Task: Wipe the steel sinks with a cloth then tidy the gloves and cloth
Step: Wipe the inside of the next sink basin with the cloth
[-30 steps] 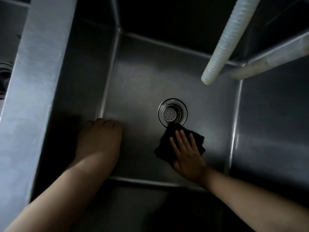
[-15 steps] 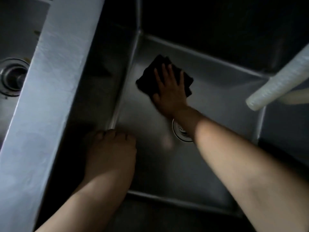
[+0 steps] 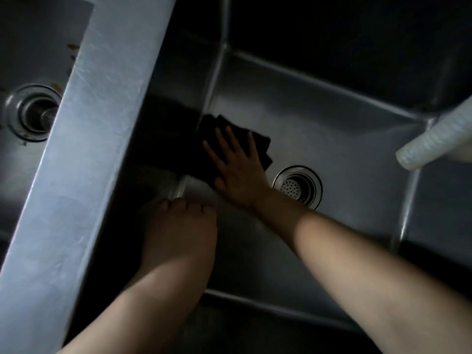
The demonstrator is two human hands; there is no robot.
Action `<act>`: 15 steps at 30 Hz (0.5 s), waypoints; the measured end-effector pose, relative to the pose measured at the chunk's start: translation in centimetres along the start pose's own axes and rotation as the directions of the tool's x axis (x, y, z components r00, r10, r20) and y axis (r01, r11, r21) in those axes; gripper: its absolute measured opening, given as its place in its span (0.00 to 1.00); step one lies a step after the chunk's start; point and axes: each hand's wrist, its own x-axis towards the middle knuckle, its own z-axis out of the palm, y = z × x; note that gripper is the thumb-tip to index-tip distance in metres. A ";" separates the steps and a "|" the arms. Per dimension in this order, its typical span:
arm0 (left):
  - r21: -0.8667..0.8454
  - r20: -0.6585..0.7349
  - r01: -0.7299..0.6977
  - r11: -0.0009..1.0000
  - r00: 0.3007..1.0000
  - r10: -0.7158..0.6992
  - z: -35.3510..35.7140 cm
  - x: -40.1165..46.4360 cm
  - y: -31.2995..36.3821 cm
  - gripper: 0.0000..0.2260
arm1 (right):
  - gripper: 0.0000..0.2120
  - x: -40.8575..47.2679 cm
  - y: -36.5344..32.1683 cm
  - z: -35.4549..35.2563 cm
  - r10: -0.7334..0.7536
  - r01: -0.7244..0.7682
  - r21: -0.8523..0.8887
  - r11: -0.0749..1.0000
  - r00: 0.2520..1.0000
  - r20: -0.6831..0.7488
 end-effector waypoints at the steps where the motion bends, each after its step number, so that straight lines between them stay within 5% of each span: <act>1: 0.007 0.010 -0.006 1.000 1.000 0.006 0.1 0.0 0.0 0.13 | 0.36 -0.7 -1.0 0.5 -0.032 0.032 0.004 0.999 0.999 -0.003; 6: 0.039 0.012 0.000 0.999 1.000 0.000 0.6 0.3 0.0 0.12 | 0.34 0.5 -0.5 0.3 -0.029 0.029 0.000 1.000 0.999 -0.026; 15: -0.062 -0.017 -0.122 0.991 0.992 0.122 0.0 0.5 0.6 0.16 | 0.31 3.3 11.6 -2.1 0.302 -0.302 0.011 0.953 0.948 -0.106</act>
